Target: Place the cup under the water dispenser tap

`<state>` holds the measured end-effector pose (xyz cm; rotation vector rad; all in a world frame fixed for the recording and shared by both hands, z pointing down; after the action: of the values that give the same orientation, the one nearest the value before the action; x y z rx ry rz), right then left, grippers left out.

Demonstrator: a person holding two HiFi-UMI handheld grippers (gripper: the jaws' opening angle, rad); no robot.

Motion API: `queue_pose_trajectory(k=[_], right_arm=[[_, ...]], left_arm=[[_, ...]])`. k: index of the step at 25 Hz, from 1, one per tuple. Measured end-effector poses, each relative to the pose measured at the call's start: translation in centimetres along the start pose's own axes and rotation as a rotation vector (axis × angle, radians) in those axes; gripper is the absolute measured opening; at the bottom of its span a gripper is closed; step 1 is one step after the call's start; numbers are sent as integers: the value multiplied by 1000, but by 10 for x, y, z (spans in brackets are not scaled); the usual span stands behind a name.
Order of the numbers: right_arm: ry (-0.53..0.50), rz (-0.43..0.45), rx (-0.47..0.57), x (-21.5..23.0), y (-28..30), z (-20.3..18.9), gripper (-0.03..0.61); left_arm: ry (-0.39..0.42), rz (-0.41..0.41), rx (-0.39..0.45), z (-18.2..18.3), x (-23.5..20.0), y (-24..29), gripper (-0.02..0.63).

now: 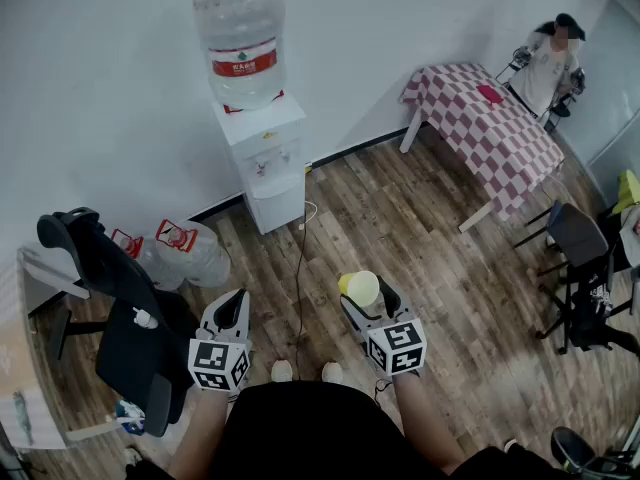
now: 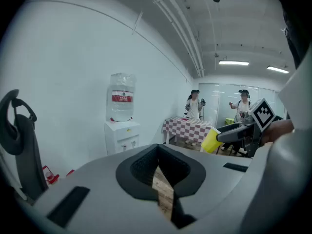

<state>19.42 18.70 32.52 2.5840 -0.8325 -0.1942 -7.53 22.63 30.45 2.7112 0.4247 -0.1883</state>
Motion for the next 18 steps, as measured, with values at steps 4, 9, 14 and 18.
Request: queue_pose_trajectory(k=[4,9,14,18], right_arm=[[0,-4,3,6,-7,-2,362],[3,-4,11,5,-8,-1,362],[1,-27,10,0,-10,0,364],[3,-48,0,-8,-10,-1,364]], left_arm=[[-2,3,3,0,9,-5,14],[-4,7,11,-2,7,-9,14],[-7,-6,19,-3,0,-12,14],[-11,-21,20,-5,-12,-14,14]])
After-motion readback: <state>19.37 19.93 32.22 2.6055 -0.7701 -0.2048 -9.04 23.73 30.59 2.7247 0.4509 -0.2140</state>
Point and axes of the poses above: the fingertips, and each gripper's own axes: y forward along the fingers, x to its right, z out of its top, the point moved 5 cm from there along -y, backward along the fingers, and after that the axes turned 7 degrees about -y, right-handed, at the moved point
